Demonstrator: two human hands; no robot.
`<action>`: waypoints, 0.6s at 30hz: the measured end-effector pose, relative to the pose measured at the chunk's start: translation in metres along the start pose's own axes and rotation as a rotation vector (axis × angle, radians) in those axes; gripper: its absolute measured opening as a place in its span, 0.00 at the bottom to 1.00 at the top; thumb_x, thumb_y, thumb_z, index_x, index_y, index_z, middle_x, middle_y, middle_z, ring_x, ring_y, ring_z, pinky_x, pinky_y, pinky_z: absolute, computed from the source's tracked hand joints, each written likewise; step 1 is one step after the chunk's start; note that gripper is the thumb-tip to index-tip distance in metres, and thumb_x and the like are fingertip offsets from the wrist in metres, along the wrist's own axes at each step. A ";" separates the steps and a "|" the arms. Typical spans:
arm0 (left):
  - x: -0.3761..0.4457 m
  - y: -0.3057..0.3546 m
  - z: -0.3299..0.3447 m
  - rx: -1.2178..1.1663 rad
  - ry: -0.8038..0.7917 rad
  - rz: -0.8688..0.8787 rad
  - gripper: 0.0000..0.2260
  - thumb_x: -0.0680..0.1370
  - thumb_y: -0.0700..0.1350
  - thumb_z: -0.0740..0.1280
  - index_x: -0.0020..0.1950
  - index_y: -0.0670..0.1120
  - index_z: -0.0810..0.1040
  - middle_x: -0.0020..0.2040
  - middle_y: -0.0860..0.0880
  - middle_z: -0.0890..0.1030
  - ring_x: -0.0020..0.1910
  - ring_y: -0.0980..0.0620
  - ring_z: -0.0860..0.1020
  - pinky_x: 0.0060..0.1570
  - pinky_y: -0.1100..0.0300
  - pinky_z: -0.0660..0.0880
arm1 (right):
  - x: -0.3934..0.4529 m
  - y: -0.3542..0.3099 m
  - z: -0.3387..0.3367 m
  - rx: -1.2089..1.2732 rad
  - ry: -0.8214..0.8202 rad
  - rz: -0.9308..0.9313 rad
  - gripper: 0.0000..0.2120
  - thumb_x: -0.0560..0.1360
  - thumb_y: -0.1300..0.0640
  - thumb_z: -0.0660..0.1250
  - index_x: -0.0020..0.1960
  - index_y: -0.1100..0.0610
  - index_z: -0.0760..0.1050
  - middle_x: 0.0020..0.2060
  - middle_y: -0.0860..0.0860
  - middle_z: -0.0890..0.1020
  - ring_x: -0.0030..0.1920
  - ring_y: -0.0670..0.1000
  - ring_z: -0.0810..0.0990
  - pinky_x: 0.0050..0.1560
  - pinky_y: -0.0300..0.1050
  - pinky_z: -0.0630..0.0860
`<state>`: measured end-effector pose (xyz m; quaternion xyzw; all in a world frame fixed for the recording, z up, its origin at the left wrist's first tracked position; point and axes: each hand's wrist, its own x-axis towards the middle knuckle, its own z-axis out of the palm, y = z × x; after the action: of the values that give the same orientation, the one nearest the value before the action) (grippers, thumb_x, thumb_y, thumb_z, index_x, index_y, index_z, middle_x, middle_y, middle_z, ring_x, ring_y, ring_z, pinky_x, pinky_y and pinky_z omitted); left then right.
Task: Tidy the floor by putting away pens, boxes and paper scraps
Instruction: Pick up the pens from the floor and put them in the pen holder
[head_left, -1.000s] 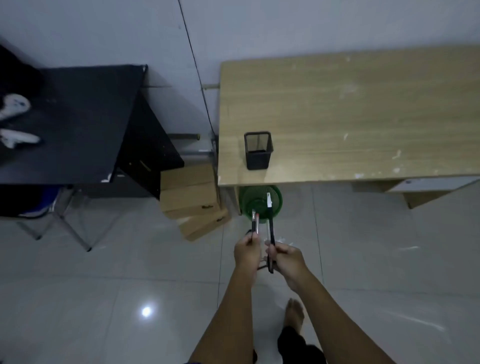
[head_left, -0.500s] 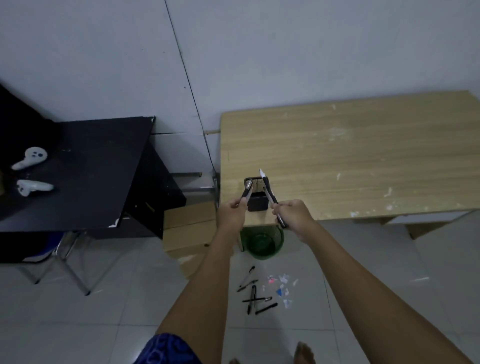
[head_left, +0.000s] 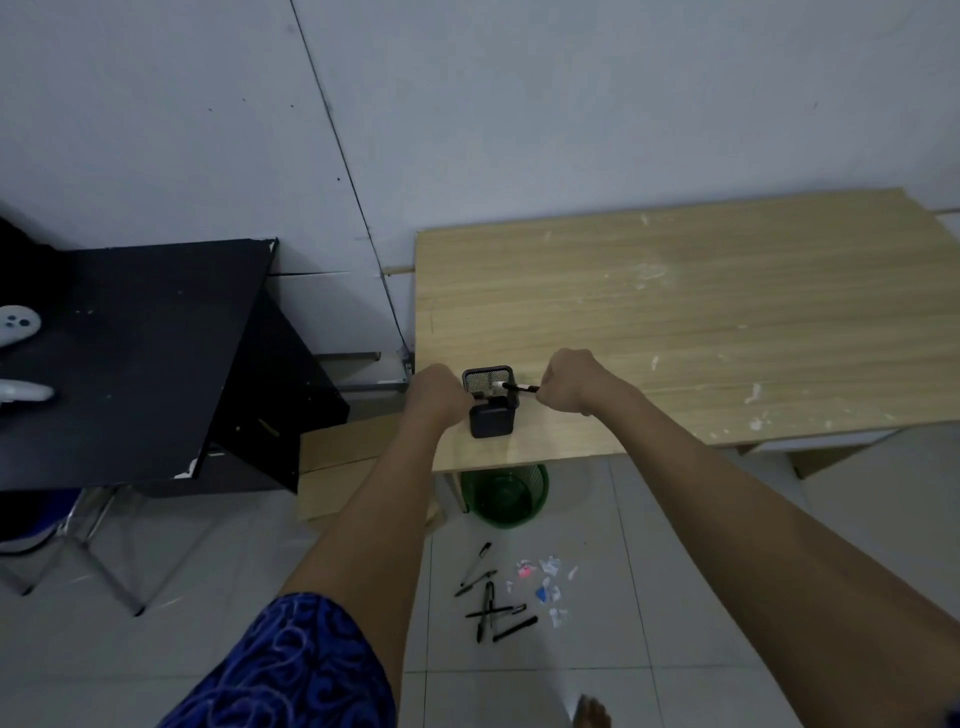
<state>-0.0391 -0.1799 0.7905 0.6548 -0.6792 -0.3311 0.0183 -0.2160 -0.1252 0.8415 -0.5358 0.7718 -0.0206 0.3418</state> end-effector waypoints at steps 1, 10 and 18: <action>0.001 0.002 0.001 -0.019 0.009 -0.001 0.10 0.79 0.42 0.69 0.50 0.36 0.84 0.47 0.40 0.84 0.49 0.43 0.82 0.47 0.52 0.79 | 0.002 -0.001 -0.001 -0.025 0.011 -0.015 0.13 0.76 0.58 0.66 0.53 0.67 0.80 0.46 0.59 0.81 0.36 0.56 0.77 0.39 0.48 0.77; -0.009 0.001 0.022 -0.651 0.087 -0.019 0.25 0.78 0.37 0.72 0.75 0.48 0.74 0.73 0.48 0.75 0.41 0.65 0.74 0.27 0.76 0.70 | 0.008 -0.004 0.027 0.547 0.298 0.063 0.10 0.68 0.60 0.79 0.46 0.65 0.84 0.44 0.60 0.86 0.48 0.58 0.85 0.53 0.53 0.83; -0.035 -0.016 0.026 -0.849 0.118 -0.089 0.34 0.77 0.47 0.70 0.81 0.55 0.62 0.80 0.50 0.67 0.75 0.46 0.69 0.70 0.46 0.71 | 0.022 -0.002 0.051 0.915 0.292 0.213 0.12 0.77 0.56 0.68 0.57 0.61 0.82 0.55 0.56 0.84 0.57 0.57 0.81 0.59 0.54 0.80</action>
<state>-0.0322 -0.1362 0.7775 0.6357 -0.4517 -0.5436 0.3104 -0.1903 -0.1279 0.7921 -0.2402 0.7739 -0.3974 0.4305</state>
